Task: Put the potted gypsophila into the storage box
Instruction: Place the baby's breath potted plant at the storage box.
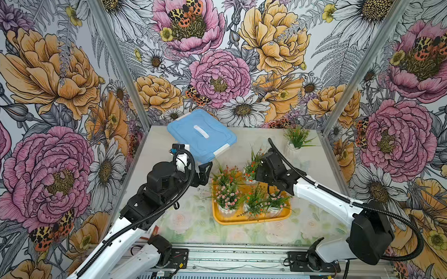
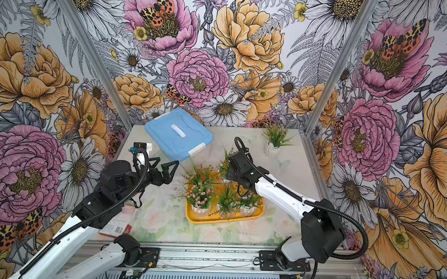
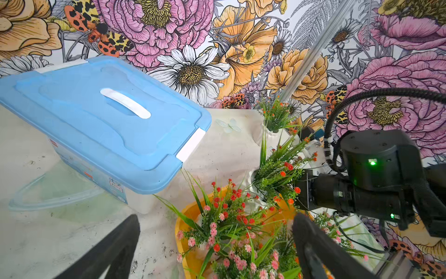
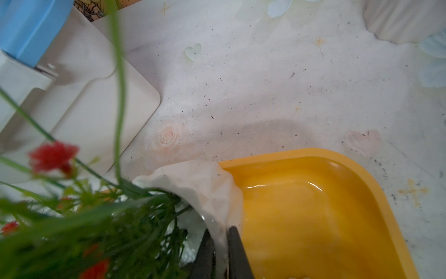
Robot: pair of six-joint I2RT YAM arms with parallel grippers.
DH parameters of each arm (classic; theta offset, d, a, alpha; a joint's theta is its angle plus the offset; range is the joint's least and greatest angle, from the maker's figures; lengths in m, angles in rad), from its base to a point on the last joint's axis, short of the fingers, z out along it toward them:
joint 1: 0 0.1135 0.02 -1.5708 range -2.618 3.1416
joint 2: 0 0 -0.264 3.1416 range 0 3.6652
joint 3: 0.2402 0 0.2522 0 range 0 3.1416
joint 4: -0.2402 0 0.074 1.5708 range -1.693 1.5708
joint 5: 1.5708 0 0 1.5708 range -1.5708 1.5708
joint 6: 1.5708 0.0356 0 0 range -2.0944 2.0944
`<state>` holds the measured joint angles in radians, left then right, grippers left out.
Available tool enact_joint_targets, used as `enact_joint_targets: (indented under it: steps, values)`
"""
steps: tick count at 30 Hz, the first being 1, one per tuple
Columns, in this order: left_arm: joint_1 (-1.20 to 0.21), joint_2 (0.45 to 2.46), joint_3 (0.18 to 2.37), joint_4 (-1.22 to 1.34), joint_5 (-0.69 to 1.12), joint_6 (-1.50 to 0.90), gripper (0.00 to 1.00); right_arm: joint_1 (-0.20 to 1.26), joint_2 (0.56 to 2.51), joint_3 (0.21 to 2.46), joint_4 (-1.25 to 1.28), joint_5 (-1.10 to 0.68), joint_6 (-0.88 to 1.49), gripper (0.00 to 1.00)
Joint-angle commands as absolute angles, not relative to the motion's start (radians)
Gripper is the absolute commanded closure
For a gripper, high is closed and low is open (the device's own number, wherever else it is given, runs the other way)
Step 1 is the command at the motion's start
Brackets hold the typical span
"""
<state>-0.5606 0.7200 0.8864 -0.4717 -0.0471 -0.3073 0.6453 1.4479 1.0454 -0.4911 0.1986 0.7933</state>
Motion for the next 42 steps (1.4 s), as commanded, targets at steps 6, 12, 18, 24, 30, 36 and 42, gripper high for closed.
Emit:
enact_joint_targets:
  steps: [6, 12, 18, 24, 30, 36, 42]
  values:
    - [-0.583, 0.664, 0.838, -0.492, -0.087, -0.359, 0.01, 0.670, 1.341, 0.963, -0.446, 0.231, 0.849, 1.00]
    - [-0.589, 0.715, 0.857, -0.490, -0.084, -0.340, 0.01, 0.671, 1.267, 0.896, -0.447, 0.232, 0.870, 1.00]
    - [-0.595, 0.749, 0.873, -0.479, -0.096, -0.337, 0.01, 0.670, 1.307, 0.888, -0.445, 0.204, 0.865, 1.00]
    - [-0.603, 0.756, 0.867, -0.476, -0.105, -0.346, 0.01, 0.670, 1.416, 0.940, -0.413, 0.170, 0.830, 1.00]
    - [-0.609, 0.741, 0.858, -0.476, -0.133, -0.358, 0.01, 0.671, 1.529, 0.989, -0.350, 0.097, 0.830, 1.00]
    - [-0.609, 0.720, 0.841, -0.478, -0.176, -0.341, 0.01, 0.673, 1.568, 1.008, -0.336, 0.085, 0.839, 1.00]
    - [-0.600, 0.732, 0.860, -0.476, -0.202, -0.304, 0.01, 0.672, 1.550, 0.992, -0.339, 0.099, 0.846, 0.91]
